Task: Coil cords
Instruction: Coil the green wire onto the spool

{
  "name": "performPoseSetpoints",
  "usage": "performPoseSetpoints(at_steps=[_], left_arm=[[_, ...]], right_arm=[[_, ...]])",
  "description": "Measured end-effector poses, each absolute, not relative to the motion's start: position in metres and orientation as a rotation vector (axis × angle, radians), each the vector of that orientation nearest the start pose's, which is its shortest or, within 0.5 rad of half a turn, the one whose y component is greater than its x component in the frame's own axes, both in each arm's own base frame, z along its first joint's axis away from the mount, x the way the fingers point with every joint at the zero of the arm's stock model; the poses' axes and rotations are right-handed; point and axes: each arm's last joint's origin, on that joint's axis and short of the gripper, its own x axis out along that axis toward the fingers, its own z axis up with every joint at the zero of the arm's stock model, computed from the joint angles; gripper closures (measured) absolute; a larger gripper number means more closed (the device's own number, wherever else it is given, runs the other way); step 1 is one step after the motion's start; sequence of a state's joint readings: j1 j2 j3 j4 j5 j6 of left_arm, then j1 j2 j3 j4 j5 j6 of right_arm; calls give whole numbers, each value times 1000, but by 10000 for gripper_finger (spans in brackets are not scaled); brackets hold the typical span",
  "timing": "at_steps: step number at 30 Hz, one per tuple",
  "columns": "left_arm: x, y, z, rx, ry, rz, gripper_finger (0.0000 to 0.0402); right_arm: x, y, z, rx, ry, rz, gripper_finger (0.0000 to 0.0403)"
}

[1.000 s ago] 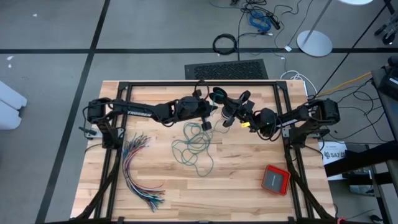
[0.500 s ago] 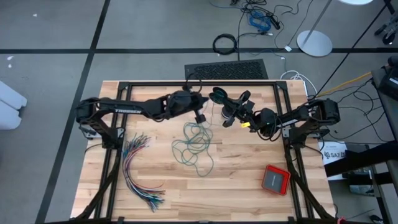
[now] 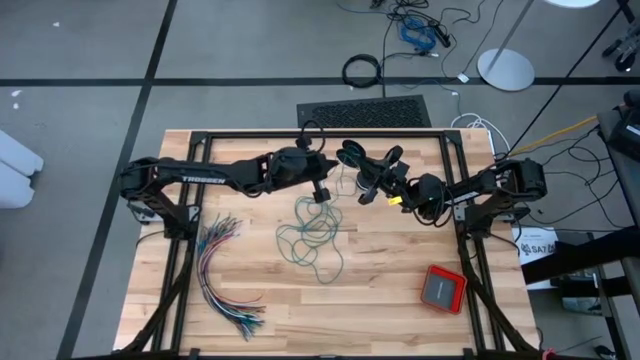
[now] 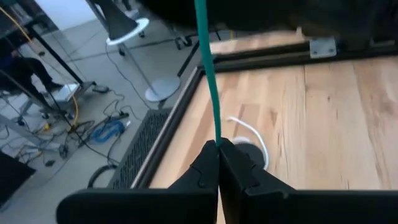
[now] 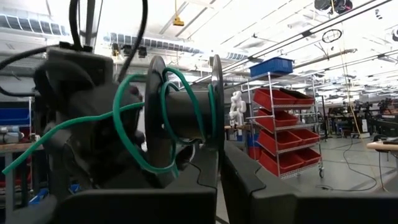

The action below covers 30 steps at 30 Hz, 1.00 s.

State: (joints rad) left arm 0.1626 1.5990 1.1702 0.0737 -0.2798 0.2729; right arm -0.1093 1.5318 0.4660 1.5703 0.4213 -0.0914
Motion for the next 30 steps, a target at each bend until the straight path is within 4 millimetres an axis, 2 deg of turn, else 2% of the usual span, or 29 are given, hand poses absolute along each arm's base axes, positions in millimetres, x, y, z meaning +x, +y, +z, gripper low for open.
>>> performPoseSetpoints(at_steps=[9,16,24,30], left_arm=[[365,65,320,315,365,385,402],[363,66,334,314,428,390,401],[363,53,345,334,466,389,401],[358,49,363,357,527,411,401]], right_arm=[[260,-40,227,-8,-480,-540,403],[260,-40,227,-8,-480,-538,403],[260,-40,228,-9,-481,-534,403],[260,-40,228,-10,-481,-532,403]])
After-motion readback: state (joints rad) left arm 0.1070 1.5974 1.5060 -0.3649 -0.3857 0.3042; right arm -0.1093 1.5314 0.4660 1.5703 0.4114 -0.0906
